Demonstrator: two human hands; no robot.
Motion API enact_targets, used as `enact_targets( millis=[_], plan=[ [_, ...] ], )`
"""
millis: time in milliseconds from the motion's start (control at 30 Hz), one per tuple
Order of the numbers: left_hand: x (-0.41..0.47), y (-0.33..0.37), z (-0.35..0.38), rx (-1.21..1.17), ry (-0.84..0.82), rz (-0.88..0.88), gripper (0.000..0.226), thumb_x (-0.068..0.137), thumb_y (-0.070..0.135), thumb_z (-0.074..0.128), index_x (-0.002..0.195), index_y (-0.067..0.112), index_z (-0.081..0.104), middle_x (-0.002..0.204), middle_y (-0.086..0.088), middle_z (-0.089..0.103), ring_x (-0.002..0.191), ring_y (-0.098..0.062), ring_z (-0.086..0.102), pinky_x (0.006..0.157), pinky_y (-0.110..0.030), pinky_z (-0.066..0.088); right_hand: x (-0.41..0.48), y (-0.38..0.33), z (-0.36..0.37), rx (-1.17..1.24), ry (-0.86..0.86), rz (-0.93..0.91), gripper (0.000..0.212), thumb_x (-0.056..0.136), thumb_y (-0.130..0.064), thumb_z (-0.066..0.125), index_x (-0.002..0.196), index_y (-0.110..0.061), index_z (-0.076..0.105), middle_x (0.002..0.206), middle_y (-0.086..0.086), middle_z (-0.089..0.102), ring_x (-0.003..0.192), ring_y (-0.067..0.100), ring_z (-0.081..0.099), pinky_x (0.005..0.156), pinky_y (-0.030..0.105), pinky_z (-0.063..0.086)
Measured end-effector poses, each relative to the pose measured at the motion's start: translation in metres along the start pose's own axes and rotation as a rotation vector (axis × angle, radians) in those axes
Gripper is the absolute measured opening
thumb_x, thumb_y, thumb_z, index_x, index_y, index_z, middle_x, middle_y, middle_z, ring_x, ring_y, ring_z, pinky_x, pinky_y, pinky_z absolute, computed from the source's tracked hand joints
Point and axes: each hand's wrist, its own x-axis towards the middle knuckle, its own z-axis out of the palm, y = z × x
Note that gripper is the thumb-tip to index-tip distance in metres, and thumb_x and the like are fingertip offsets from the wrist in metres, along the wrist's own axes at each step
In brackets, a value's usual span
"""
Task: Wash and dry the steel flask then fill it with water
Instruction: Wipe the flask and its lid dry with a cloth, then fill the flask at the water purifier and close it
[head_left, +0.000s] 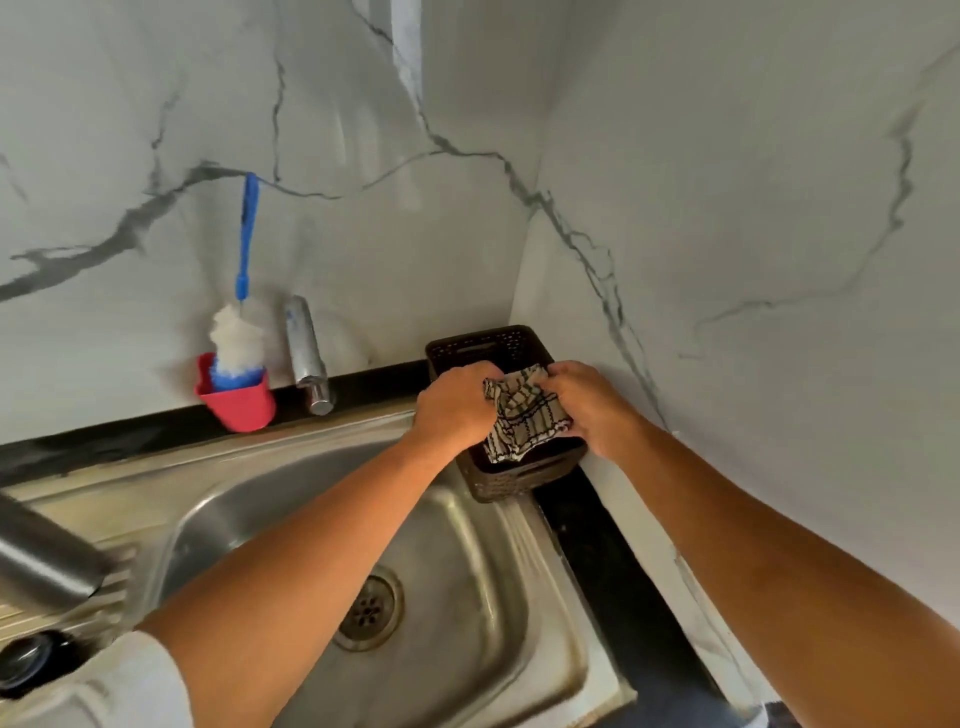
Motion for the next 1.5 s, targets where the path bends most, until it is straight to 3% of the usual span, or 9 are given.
enact_targets(
  millis=[167, 333, 567, 700, 833, 967, 1100, 1400, 1500],
  plan=[
    [0.025, 0.004, 0.020, 0.577, -0.098, 0.039, 0.037, 0.099, 0.027, 0.057, 0.136, 0.034, 0.059, 0.123, 0.000, 0.066, 0.124, -0.027, 0.055, 0.113, -0.057, 0.026, 0.034, 0.019, -0.002, -0.416, -0.030, -0.148, 0.050, 0.103, -0.008, 0.048, 0.153, -0.010, 0.047, 0.144, 0.013, 0.058, 0.130, 0.031, 0.057, 0.102, 0.036, 0.049],
    [0.035, 0.012, 0.040, 0.832, -0.352, 0.134, 0.027, 0.098, 0.022, 0.056, 0.122, 0.026, 0.068, 0.111, 0.001, 0.068, 0.119, -0.025, 0.060, 0.124, -0.063, 0.010, 0.051, 0.036, 0.003, -0.940, -0.170, -0.354, 0.025, 0.098, -0.007, 0.052, 0.112, -0.008, 0.073, 0.108, 0.015, 0.073, 0.100, 0.033, 0.069, 0.087, 0.043, 0.057],
    [0.037, 0.019, 0.042, 0.843, -0.639, 0.082, 0.033, 0.104, 0.021, 0.044, 0.128, 0.021, 0.066, 0.115, 0.000, 0.066, 0.131, -0.024, 0.054, 0.125, -0.065, -0.005, 0.052, 0.035, 0.004, -1.141, -0.439, -0.216, 0.033, 0.104, -0.016, 0.045, 0.125, -0.011, 0.069, 0.119, 0.014, 0.068, 0.107, 0.032, 0.064, 0.098, 0.044, 0.052],
    [0.021, 0.013, 0.012, 0.695, -0.442, 0.139, 0.031, 0.102, 0.022, 0.046, 0.123, 0.026, 0.069, 0.105, 0.003, 0.069, 0.116, -0.023, 0.062, 0.127, -0.059, 0.004, 0.025, 0.026, 0.005, -1.109, -0.263, -0.433, 0.019, 0.099, -0.019, 0.052, 0.100, -0.017, 0.072, 0.090, 0.005, 0.071, 0.084, 0.025, 0.068, 0.079, 0.046, 0.059],
    [-0.026, -0.017, -0.032, 0.291, -0.310, 0.141, 0.023, 0.105, 0.032, 0.053, 0.111, 0.026, 0.074, 0.107, 0.002, 0.072, 0.101, -0.019, 0.068, 0.098, -0.044, 0.054, -0.023, 0.004, 0.030, -1.074, -0.205, -0.657, 0.014, 0.100, -0.022, 0.058, 0.086, -0.019, 0.062, 0.082, -0.002, 0.063, 0.077, 0.020, 0.062, 0.067, 0.039, 0.050],
    [-0.097, -0.064, -0.093, 0.011, -0.213, 0.053, 0.015, 0.103, 0.032, 0.060, 0.092, 0.040, 0.066, 0.096, 0.012, 0.068, 0.098, -0.016, 0.067, 0.090, -0.039, 0.053, -0.068, -0.014, 0.092, -1.027, -0.279, -0.791, 0.013, 0.099, -0.023, 0.060, 0.102, -0.016, 0.070, 0.098, 0.001, 0.069, 0.090, 0.019, 0.064, 0.079, 0.041, 0.055],
    [-0.170, -0.122, -0.144, -0.155, 0.020, -0.123, 0.016, 0.100, 0.032, 0.066, 0.109, 0.022, 0.074, 0.109, 0.005, 0.073, 0.097, -0.013, 0.065, 0.087, -0.032, 0.051, -0.091, -0.018, 0.176, -0.934, -0.415, -0.796, 0.017, 0.095, -0.027, 0.065, 0.110, -0.019, 0.069, 0.104, -0.001, 0.071, 0.097, 0.021, 0.067, 0.088, 0.044, 0.055],
    [-0.294, -0.245, -0.211, -0.431, 0.329, -0.515, 0.014, 0.089, 0.037, 0.072, 0.091, 0.024, 0.074, 0.089, -0.001, 0.078, 0.081, -0.019, 0.073, 0.076, -0.036, 0.055, -0.132, -0.003, 0.353, -0.603, -0.655, -0.629, 0.097, 0.080, -0.040, 0.090, 0.157, -0.015, 0.036, 0.153, 0.013, 0.048, 0.137, 0.024, 0.051, 0.111, 0.040, 0.046],
    [-0.301, -0.270, -0.225, -0.489, 0.495, -0.558, 0.024, 0.096, 0.026, 0.063, 0.119, 0.025, 0.063, 0.113, -0.004, 0.070, 0.091, -0.018, 0.068, 0.082, -0.040, 0.056, -0.147, -0.001, 0.394, -0.444, -0.665, -0.565, 0.111, 0.075, -0.041, 0.093, 0.162, -0.022, 0.026, 0.161, 0.007, 0.040, 0.142, 0.023, 0.045, 0.110, 0.038, 0.045]
  ],
)
